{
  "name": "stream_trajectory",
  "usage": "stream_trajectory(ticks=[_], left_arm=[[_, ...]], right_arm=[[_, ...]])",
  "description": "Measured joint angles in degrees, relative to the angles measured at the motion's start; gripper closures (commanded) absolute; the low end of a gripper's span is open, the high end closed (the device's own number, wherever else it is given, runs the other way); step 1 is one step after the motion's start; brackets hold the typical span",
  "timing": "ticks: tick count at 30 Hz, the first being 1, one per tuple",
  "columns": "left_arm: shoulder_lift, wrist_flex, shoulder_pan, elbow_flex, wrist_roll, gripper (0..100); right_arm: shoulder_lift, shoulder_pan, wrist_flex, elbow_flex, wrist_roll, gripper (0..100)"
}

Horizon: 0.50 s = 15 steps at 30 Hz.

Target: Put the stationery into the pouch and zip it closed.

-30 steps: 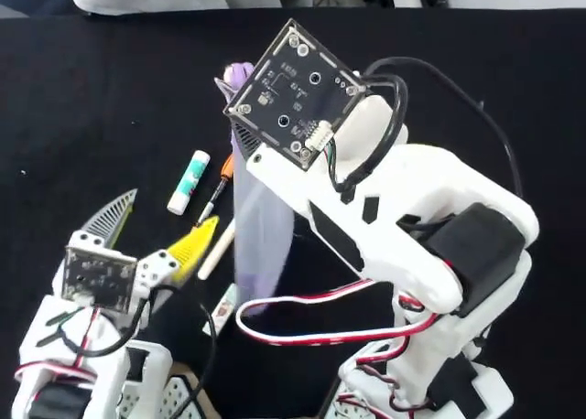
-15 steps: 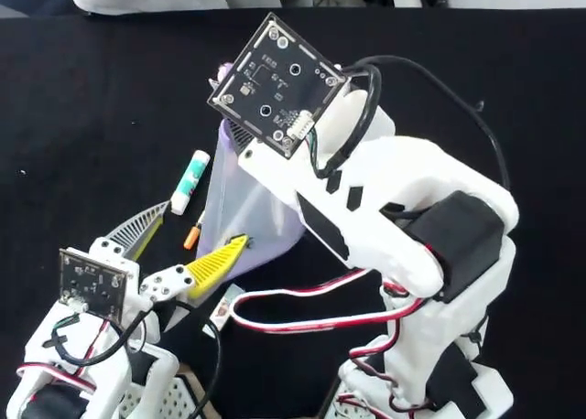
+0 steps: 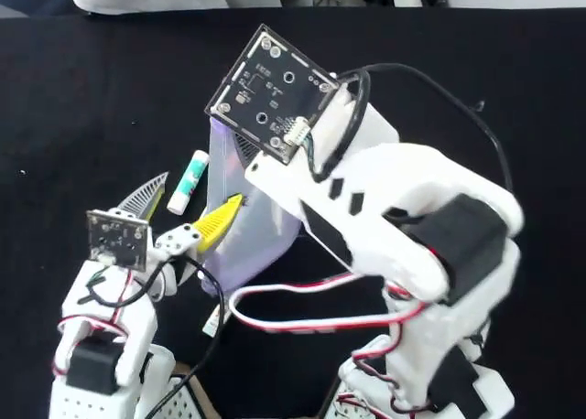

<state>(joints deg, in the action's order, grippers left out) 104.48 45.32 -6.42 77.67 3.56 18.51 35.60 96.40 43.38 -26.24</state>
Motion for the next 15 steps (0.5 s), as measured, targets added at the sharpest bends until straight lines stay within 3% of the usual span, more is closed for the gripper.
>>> stream_trajectory(ticks=[8, 15], left_arm=[[-0.53, -1.05, -8.88, 1.41, 1.85, 64], [-0.44, -1.05, -9.93, 1.41, 2.37, 64]], right_arm=[[1.93, 0.0, 0.18, -1.23, -0.18, 98.7], [1.93, 0.0, 2.46, -2.02, -0.35, 98.7]])
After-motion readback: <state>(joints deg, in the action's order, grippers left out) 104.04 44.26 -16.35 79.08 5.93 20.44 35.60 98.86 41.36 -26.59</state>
